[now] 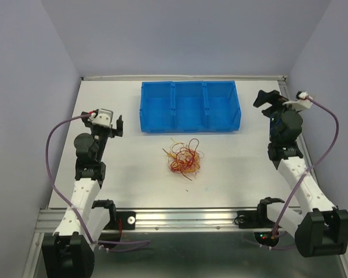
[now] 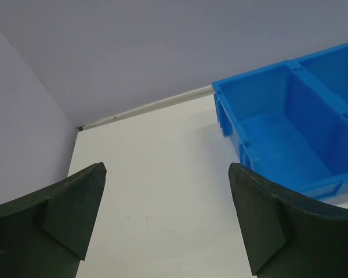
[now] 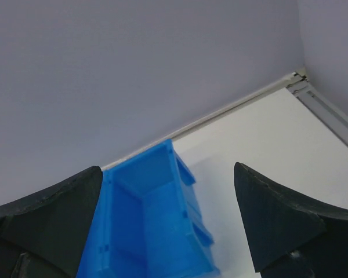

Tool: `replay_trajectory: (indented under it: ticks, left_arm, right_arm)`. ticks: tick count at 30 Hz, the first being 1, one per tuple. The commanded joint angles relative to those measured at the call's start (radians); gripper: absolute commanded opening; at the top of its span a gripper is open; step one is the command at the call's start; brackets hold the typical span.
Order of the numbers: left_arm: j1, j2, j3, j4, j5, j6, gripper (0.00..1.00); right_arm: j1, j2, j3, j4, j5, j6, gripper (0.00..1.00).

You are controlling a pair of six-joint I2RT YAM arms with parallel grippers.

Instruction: Untangle the cables

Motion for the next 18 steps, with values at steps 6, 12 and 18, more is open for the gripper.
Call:
replay_trajectory:
  ticks: [6, 12, 18]
  left_arm:
    - [-0.004, 0.007, 0.132, -0.124, 0.463, 0.044, 0.99]
    - [-0.105, 0.105, 0.218, -0.325, 0.614, 0.188, 0.98]
    - [-0.309, 0.195, 0.260, -0.429, 0.640, 0.313, 0.98]
  right_arm:
    - [-0.003, -0.103, 0.177, -0.444, -0.407, 0.347, 1.00]
    - [-0.003, -0.142, 0.095, -0.361, -0.704, 0.250, 1.00]
    - [0.000, -0.028, 0.063, -0.349, -0.851, 0.213, 0.93]
